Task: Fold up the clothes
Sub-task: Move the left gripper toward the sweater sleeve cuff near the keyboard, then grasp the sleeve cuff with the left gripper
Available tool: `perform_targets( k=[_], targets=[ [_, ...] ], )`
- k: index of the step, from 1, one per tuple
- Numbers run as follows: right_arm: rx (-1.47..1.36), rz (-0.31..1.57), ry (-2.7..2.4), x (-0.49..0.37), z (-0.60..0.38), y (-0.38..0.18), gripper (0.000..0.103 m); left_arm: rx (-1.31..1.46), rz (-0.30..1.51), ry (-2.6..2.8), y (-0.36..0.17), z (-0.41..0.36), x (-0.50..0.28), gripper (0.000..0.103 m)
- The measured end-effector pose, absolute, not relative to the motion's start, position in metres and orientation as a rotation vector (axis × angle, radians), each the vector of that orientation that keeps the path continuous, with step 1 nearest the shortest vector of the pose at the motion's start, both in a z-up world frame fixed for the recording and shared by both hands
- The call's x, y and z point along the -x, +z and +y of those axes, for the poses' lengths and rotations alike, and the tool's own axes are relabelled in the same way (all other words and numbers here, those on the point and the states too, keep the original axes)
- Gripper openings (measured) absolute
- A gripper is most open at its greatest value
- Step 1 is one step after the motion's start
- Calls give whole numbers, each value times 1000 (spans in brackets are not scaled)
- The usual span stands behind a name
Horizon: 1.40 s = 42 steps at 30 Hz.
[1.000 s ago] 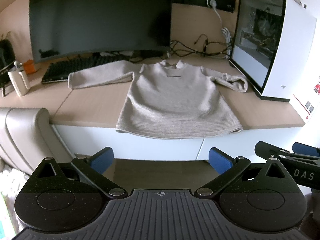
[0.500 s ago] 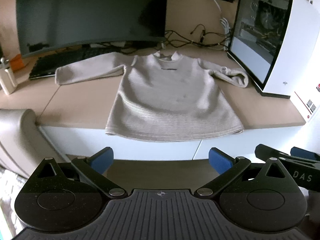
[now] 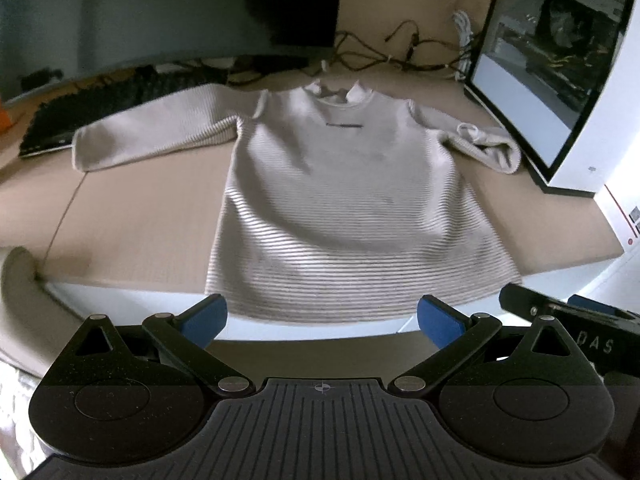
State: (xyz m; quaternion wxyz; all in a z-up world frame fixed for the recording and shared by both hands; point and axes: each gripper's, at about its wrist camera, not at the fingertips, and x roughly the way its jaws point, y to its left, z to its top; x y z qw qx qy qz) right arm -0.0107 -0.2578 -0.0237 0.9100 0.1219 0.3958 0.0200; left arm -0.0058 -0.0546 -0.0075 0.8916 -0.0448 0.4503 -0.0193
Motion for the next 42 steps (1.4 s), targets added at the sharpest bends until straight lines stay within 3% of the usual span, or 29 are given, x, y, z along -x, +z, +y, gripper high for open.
perform_targets(
  k=[12,25,27,28,29,30,35,40,42],
  targets=[
    [-178,944,-48,-42,-212,-52,103,358,1005,-62,-45,30,-75,103],
    [-516,942,88,-73,-221,-55,103,382,751,347,-32,147,-127,103],
    [-514,949,93,-80,-220,-56,103,352,714,436,-33,164,-128,99],
    [-508,949,104,-86,-219,-56,103,344,709,474,-35,173,-129,91],
    [-498,944,118,-92,-219,-54,103,349,718,503,-38,182,-131,67],
    [-482,936,136,-97,-218,-52,103,371,733,519,-42,190,-133,62],
    [-426,899,268,-128,-217,-37,103,469,738,554,-57,215,-140,72],
    [-366,883,298,-144,-218,-30,103,458,720,575,-72,222,-155,56],
    [-365,896,275,-145,-224,-31,103,450,719,594,-78,224,-162,56]
  ],
)
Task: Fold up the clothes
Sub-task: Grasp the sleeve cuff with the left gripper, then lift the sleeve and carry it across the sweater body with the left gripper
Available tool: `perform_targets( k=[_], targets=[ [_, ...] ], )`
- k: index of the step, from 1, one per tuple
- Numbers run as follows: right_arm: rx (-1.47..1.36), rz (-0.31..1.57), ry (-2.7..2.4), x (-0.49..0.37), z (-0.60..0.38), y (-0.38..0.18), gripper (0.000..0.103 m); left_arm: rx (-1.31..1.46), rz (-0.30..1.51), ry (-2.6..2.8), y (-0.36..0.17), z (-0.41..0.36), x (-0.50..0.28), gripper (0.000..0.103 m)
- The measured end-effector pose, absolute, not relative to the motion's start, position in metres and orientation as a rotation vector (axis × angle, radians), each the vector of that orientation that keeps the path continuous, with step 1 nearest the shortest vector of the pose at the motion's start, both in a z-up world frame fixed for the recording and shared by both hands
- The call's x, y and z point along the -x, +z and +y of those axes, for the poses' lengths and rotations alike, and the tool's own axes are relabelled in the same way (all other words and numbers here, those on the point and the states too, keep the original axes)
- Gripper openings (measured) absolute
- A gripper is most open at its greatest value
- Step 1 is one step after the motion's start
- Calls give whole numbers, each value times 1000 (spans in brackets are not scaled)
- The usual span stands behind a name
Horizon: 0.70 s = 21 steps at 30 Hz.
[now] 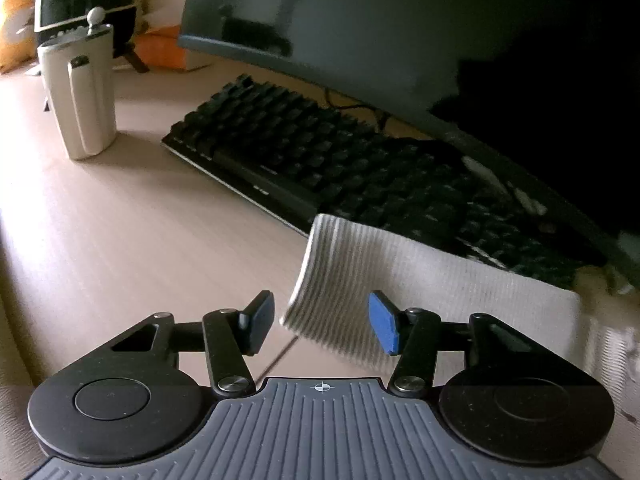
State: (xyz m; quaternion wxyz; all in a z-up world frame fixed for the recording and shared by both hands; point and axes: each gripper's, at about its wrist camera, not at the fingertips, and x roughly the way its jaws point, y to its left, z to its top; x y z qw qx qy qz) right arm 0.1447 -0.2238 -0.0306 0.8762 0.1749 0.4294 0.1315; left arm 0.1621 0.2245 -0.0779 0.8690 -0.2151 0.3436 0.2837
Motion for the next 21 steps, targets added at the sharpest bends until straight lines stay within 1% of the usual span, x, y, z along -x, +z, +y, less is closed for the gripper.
perform_targets(
  k=[7,9,11,12,14,15,16,17,21],
  targets=[
    [-399,913,164,-142,-253,-29,103,511,726,604,-99,240,-174,57],
    [-401,921,146,-141,-257,-31,103,486,720,602,-100,236,-177,57],
    [-402,927,132,-139,-259,-33,103,452,717,612,-101,231,-179,47],
    [-403,928,127,-139,-259,-33,103,436,719,620,-101,228,-180,45],
    [-406,929,122,-137,-261,-34,103,414,720,626,-99,223,-181,26],
    [-408,929,120,-136,-262,-34,103,411,719,621,-98,223,-180,22],
    [-410,929,121,-136,-262,-34,103,413,715,612,-96,223,-179,14],
    [-411,928,123,-135,-263,-34,103,423,708,598,-94,224,-178,11],
    [-422,928,142,-135,-265,-36,103,479,712,609,-89,231,-176,9]
  ],
)
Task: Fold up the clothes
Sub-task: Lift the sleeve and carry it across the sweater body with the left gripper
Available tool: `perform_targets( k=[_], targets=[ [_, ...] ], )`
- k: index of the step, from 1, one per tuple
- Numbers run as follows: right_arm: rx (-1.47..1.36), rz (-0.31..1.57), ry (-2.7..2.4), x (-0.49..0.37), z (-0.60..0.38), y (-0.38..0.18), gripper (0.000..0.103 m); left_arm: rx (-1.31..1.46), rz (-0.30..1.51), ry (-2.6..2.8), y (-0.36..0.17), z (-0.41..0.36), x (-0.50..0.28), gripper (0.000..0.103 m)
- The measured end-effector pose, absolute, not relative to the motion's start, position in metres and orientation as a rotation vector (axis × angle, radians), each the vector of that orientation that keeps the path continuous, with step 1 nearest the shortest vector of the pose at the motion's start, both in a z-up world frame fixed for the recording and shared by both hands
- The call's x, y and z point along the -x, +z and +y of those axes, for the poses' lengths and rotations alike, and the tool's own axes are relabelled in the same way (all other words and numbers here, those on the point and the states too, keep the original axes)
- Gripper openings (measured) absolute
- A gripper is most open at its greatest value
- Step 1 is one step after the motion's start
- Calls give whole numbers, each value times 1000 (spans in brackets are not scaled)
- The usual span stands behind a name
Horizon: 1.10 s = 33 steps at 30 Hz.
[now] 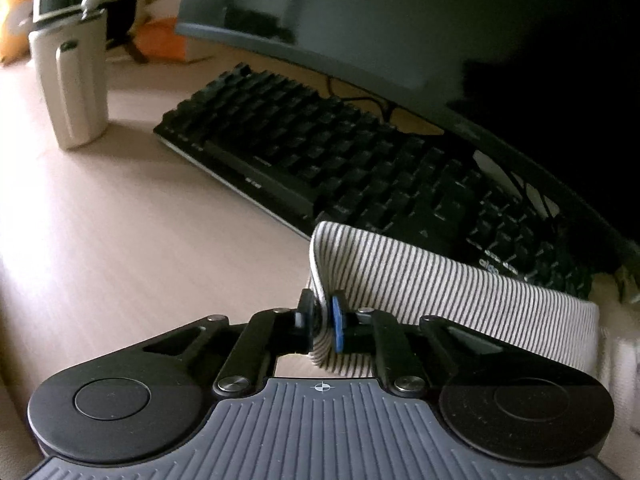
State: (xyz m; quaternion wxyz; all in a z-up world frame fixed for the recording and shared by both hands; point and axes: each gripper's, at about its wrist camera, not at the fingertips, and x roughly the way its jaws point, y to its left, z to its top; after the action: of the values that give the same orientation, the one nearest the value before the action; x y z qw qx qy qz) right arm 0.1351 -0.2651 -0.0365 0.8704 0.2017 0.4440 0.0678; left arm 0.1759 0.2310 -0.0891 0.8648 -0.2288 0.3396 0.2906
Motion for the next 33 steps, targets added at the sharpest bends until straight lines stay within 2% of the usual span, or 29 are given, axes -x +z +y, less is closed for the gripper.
perform_targets(
  k=[4,23,33],
  targets=[
    [-419,914,167,-133,-268,-36,103,455,678,614,-69,224,-173,6],
    [-575,858,341,-135,-301,-42,103,192,476,472,82,124,-187,5],
    [-645,841,442,-148,-321,-47,103,91,451,378,119,46,-202,5]
  ],
)
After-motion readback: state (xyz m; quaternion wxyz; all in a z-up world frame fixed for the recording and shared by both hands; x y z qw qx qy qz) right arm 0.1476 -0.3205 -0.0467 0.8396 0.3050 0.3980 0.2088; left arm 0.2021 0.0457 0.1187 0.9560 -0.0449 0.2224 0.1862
